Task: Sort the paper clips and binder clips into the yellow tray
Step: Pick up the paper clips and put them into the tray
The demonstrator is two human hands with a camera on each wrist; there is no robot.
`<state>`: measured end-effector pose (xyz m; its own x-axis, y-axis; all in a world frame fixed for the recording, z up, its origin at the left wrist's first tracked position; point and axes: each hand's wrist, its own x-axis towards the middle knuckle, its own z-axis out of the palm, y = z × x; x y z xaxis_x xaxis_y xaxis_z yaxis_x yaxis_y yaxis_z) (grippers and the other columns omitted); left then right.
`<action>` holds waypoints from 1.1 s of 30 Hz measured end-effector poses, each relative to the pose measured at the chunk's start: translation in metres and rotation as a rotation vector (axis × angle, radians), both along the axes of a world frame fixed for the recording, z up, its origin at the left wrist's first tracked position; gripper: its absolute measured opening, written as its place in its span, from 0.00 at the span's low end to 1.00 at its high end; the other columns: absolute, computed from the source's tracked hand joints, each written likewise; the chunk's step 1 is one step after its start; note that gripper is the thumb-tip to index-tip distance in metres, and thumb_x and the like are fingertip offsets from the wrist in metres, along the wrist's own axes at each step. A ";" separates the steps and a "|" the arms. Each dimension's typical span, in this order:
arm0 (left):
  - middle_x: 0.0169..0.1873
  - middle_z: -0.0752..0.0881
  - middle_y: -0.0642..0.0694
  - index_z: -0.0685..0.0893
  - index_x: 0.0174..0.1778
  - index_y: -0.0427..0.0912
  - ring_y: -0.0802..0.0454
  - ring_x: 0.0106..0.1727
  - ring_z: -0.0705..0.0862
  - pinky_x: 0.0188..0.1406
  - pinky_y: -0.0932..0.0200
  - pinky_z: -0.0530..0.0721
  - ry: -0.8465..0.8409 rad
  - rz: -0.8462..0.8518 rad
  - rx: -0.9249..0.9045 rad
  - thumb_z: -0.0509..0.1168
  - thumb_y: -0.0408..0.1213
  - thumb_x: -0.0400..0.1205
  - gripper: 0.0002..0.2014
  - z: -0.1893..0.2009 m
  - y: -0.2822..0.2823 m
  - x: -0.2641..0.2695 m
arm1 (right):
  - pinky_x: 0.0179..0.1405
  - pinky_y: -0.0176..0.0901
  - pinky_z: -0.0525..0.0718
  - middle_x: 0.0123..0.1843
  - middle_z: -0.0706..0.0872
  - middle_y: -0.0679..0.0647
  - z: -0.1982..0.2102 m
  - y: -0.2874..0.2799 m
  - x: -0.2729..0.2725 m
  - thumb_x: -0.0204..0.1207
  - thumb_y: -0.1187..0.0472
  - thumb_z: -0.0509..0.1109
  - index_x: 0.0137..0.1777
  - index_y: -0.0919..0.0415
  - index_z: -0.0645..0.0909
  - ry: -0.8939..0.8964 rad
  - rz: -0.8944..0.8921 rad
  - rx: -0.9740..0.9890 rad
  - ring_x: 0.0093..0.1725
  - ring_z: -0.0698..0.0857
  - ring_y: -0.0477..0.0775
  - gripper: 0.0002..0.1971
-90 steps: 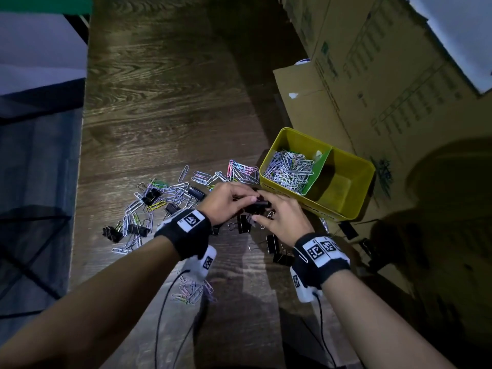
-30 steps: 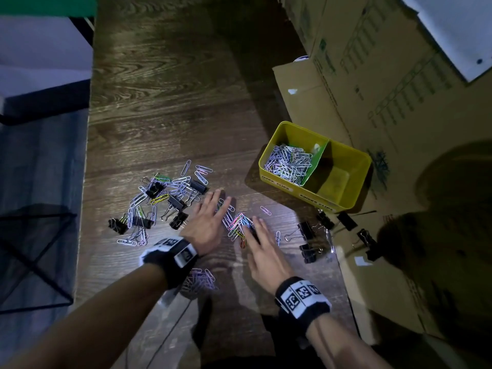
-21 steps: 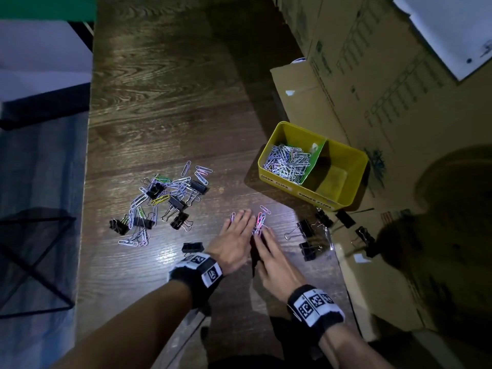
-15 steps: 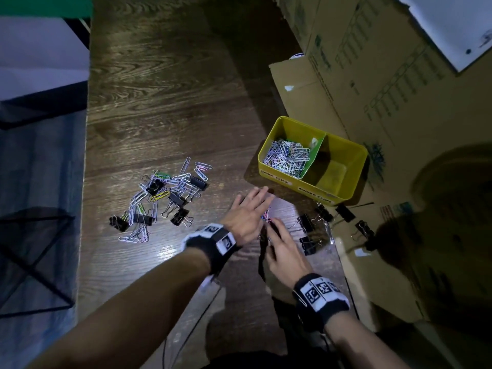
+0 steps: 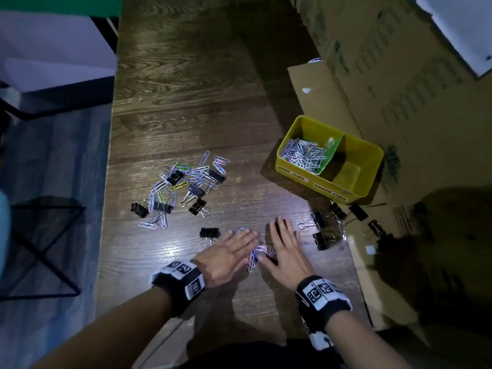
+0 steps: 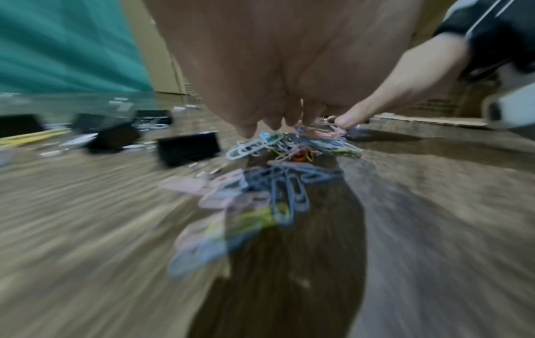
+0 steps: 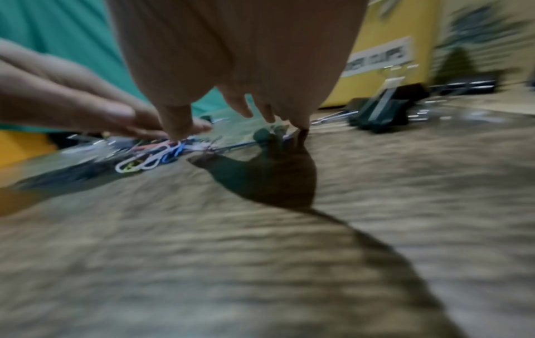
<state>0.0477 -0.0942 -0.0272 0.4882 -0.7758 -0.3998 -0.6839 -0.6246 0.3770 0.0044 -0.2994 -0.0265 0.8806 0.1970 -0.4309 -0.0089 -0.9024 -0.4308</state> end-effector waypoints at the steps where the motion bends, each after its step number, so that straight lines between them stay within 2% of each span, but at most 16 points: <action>1: 0.81 0.51 0.50 0.53 0.81 0.45 0.49 0.81 0.44 0.80 0.43 0.42 -0.013 0.028 -0.037 0.24 0.57 0.81 0.36 0.000 0.012 -0.005 | 0.78 0.55 0.29 0.79 0.25 0.56 -0.001 0.008 -0.001 0.74 0.30 0.43 0.81 0.59 0.32 0.020 0.041 -0.014 0.79 0.25 0.57 0.46; 4: 0.80 0.42 0.52 0.47 0.81 0.47 0.52 0.80 0.37 0.79 0.49 0.36 0.028 0.187 -0.047 0.22 0.59 0.78 0.37 0.007 0.044 -0.016 | 0.77 0.59 0.28 0.78 0.21 0.60 -0.006 0.036 -0.010 0.68 0.24 0.36 0.81 0.60 0.30 0.070 0.115 -0.018 0.77 0.21 0.59 0.51; 6: 0.79 0.39 0.53 0.46 0.81 0.46 0.52 0.80 0.35 0.78 0.48 0.38 0.059 0.247 -0.033 0.22 0.61 0.76 0.39 0.011 0.056 -0.012 | 0.79 0.60 0.31 0.78 0.22 0.63 -0.008 0.054 -0.017 0.70 0.28 0.40 0.81 0.61 0.32 0.060 0.179 -0.042 0.77 0.21 0.60 0.49; 9: 0.80 0.42 0.51 0.50 0.81 0.45 0.52 0.81 0.39 0.80 0.45 0.46 0.043 0.305 -0.038 0.24 0.62 0.77 0.39 0.007 0.064 0.004 | 0.81 0.60 0.36 0.81 0.25 0.63 -0.005 0.071 -0.017 0.77 0.36 0.53 0.82 0.60 0.33 0.064 0.218 0.008 0.78 0.23 0.61 0.45; 11: 0.81 0.49 0.48 0.53 0.81 0.44 0.50 0.82 0.47 0.80 0.42 0.53 0.017 0.334 -0.084 0.39 0.53 0.85 0.29 0.011 0.063 0.013 | 0.82 0.59 0.40 0.83 0.29 0.59 0.000 0.072 -0.014 0.79 0.41 0.60 0.82 0.57 0.34 0.030 0.160 0.079 0.79 0.24 0.57 0.45; 13: 0.79 0.64 0.43 0.63 0.78 0.41 0.46 0.79 0.63 0.76 0.42 0.67 -0.060 0.353 -0.166 0.55 0.37 0.84 0.25 0.020 0.061 0.012 | 0.83 0.56 0.42 0.85 0.36 0.55 0.005 0.064 -0.010 0.77 0.41 0.64 0.83 0.55 0.38 -0.035 0.031 0.117 0.82 0.31 0.55 0.46; 15: 0.68 0.78 0.40 0.73 0.72 0.41 0.42 0.65 0.80 0.61 0.43 0.82 -0.169 0.391 -0.272 0.63 0.31 0.78 0.23 0.027 0.059 0.002 | 0.82 0.53 0.50 0.84 0.49 0.56 0.011 0.053 -0.006 0.72 0.36 0.67 0.83 0.54 0.45 -0.054 -0.077 0.048 0.83 0.46 0.58 0.48; 16: 0.64 0.80 0.41 0.74 0.70 0.43 0.42 0.60 0.82 0.55 0.44 0.85 -0.202 0.399 -0.274 0.65 0.35 0.77 0.24 0.029 0.058 -0.005 | 0.79 0.52 0.57 0.81 0.55 0.56 0.014 0.049 -0.004 0.69 0.33 0.68 0.83 0.54 0.48 -0.051 -0.101 -0.023 0.80 0.53 0.59 0.50; 18: 0.68 0.73 0.43 0.65 0.75 0.52 0.43 0.63 0.76 0.56 0.45 0.83 -0.155 0.414 -0.127 0.66 0.51 0.76 0.32 0.028 0.053 -0.016 | 0.72 0.50 0.67 0.73 0.63 0.57 0.019 0.051 -0.004 0.63 0.30 0.70 0.81 0.53 0.55 -0.024 -0.103 -0.100 0.74 0.62 0.58 0.51; 19: 0.72 0.67 0.43 0.58 0.78 0.57 0.43 0.66 0.72 0.58 0.44 0.82 -0.107 0.426 -0.028 0.66 0.58 0.74 0.37 0.025 0.048 -0.018 | 0.70 0.49 0.69 0.70 0.65 0.57 0.019 0.056 -0.005 0.63 0.32 0.72 0.79 0.53 0.58 -0.013 -0.103 -0.083 0.72 0.65 0.58 0.49; 20: 0.75 0.62 0.43 0.53 0.78 0.61 0.42 0.67 0.69 0.58 0.43 0.82 -0.077 0.434 0.046 0.65 0.61 0.73 0.40 0.022 0.042 -0.019 | 0.69 0.48 0.70 0.69 0.66 0.57 0.018 0.061 -0.006 0.64 0.36 0.75 0.78 0.53 0.61 -0.004 -0.109 -0.048 0.71 0.66 0.58 0.46; 22: 0.77 0.57 0.45 0.48 0.77 0.64 0.38 0.66 0.67 0.57 0.40 0.82 -0.064 0.423 0.109 0.65 0.61 0.73 0.41 0.015 0.028 -0.016 | 0.71 0.50 0.69 0.71 0.67 0.58 0.013 0.072 -0.008 0.69 0.47 0.76 0.77 0.55 0.63 0.022 -0.123 -0.002 0.72 0.68 0.60 0.39; 25: 0.75 0.63 0.49 0.55 0.77 0.59 0.38 0.64 0.68 0.63 0.43 0.77 -0.085 0.389 0.143 0.63 0.53 0.78 0.33 0.011 0.016 -0.012 | 0.70 0.52 0.72 0.70 0.72 0.59 0.010 0.078 -0.007 0.71 0.58 0.75 0.75 0.56 0.69 0.020 -0.163 0.027 0.71 0.72 0.62 0.32; 28: 0.73 0.68 0.46 0.65 0.75 0.48 0.39 0.66 0.69 0.68 0.48 0.70 -0.097 0.343 0.102 0.61 0.44 0.82 0.25 0.013 0.013 -0.009 | 0.61 0.48 0.80 0.60 0.84 0.60 0.015 0.074 0.000 0.70 0.64 0.74 0.68 0.55 0.78 0.023 -0.203 0.114 0.61 0.82 0.61 0.25; 31: 0.71 0.74 0.43 0.74 0.71 0.42 0.39 0.68 0.71 0.69 0.50 0.68 -0.063 0.326 0.021 0.62 0.39 0.82 0.20 0.012 0.019 -0.003 | 0.51 0.50 0.85 0.48 0.89 0.62 0.016 0.065 0.004 0.72 0.61 0.71 0.62 0.52 0.82 0.052 -0.188 0.106 0.49 0.87 0.62 0.17; 33: 0.63 0.82 0.41 0.82 0.61 0.39 0.38 0.63 0.78 0.65 0.51 0.73 -0.044 0.347 -0.116 0.65 0.35 0.79 0.14 0.012 0.027 -0.001 | 0.48 0.50 0.86 0.46 0.88 0.62 0.016 0.058 0.005 0.74 0.58 0.70 0.58 0.53 0.83 0.070 -0.196 0.072 0.47 0.87 0.62 0.13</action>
<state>0.0468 -0.0673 -0.0150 0.7453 -0.5996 -0.2917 -0.4558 -0.7774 0.4335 0.0096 -0.2409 -0.0107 0.8735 0.0572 -0.4834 -0.2136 -0.8473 -0.4862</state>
